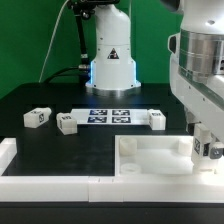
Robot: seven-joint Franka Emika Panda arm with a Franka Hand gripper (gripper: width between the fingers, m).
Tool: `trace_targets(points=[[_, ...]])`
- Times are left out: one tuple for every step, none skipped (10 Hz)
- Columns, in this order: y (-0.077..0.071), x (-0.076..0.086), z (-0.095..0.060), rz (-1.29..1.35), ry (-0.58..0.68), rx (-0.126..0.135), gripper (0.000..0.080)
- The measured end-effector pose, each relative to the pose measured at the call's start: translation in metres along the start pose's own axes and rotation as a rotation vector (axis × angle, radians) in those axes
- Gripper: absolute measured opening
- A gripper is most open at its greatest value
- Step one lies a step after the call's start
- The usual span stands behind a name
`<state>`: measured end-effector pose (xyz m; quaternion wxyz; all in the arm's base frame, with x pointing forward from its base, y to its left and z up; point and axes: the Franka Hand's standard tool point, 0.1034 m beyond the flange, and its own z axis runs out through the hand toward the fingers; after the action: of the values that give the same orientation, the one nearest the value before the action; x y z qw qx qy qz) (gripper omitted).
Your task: Assemble one leg
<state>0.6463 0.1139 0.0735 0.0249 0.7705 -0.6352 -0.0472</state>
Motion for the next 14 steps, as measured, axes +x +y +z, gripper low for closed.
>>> trace_targets(points=[[0.0,-0.001,0.0,-0.112,0.008,-0.001,0.0638],[0.001,-0.005,0.001,-0.264,0.009,-0.004,0.0638],[0.003,-0.011,0.003,-0.346,0.01,-0.009,0.0648],[0.005,-0.015,0.004,-0.501,0.017,-0.015,0.0648],[0.006,-0.02,0.005,-0.65,0.025,-0.018,0.0649],[0.008,-0.024,0.005,-0.738,0.028,-0.023,0.0649],[0.007,-0.024,0.004,-0.903,0.042,-0.027,0.0649],[0.004,-0.023,0.002,-1.042,0.054,-0.012,0.0649],[0.002,-0.021,0.001,-1.208,0.062,-0.01,0.0649],[0.002,-0.018,0.0,-1.316,0.063,-0.013,0.0649],[0.001,-0.013,-0.002,-1.425,0.064,-0.014,0.0649],[-0.001,-0.007,-0.005,-1.509,0.066,-0.014,0.0649],[-0.001,-0.003,-0.005,-1.585,0.065,-0.017,0.0649],[-0.001,-0.001,-0.004,-1.573,0.062,-0.015,0.0649]])
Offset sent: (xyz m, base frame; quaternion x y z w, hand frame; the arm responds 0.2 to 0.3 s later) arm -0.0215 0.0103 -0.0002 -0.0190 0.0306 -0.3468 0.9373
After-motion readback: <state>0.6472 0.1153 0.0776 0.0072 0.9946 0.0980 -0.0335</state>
